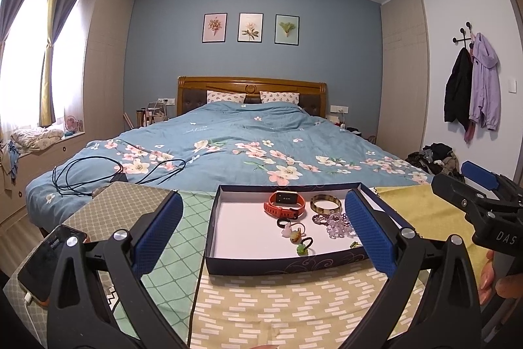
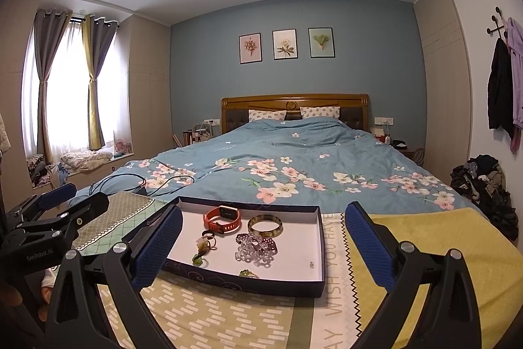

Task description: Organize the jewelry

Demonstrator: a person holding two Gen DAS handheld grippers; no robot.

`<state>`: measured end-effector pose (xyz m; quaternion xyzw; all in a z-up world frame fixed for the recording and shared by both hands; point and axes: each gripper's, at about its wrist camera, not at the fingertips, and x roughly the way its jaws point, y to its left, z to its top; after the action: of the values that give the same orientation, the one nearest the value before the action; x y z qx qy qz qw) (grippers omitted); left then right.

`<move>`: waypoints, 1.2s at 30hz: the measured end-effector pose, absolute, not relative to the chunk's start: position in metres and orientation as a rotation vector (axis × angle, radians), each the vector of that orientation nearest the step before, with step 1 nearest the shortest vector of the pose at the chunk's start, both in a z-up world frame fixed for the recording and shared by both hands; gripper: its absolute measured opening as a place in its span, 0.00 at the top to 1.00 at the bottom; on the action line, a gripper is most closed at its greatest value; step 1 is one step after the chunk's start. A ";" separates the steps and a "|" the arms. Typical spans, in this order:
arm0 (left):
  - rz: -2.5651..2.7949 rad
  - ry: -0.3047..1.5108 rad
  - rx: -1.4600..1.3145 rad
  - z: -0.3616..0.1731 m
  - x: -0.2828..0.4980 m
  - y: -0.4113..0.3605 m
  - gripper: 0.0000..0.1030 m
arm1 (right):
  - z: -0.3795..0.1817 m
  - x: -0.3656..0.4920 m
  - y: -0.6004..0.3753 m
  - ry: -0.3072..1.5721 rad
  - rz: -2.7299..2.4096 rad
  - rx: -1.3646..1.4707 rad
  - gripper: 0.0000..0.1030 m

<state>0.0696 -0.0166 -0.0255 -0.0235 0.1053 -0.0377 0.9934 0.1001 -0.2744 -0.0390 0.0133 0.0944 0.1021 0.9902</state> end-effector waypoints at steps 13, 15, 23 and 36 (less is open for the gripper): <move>-0.081 0.211 -0.054 -0.025 0.068 -0.015 0.05 | -0.039 0.100 -0.273 0.185 0.204 0.030 0.07; -0.080 0.212 -0.053 -0.025 0.068 -0.016 0.05 | -0.039 0.100 -0.273 0.184 0.205 0.030 0.07; -0.081 0.212 -0.055 -0.024 0.069 -0.016 0.05 | -0.038 0.099 -0.273 0.183 0.205 0.032 0.07; -0.083 0.214 -0.056 -0.026 0.070 -0.014 0.05 | -0.038 0.098 -0.273 0.181 0.203 0.031 0.07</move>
<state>0.0695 -0.0142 -0.0260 -0.0279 0.1066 -0.0412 0.9931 0.0977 -0.2732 -0.0379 0.0155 0.0901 0.1010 0.9907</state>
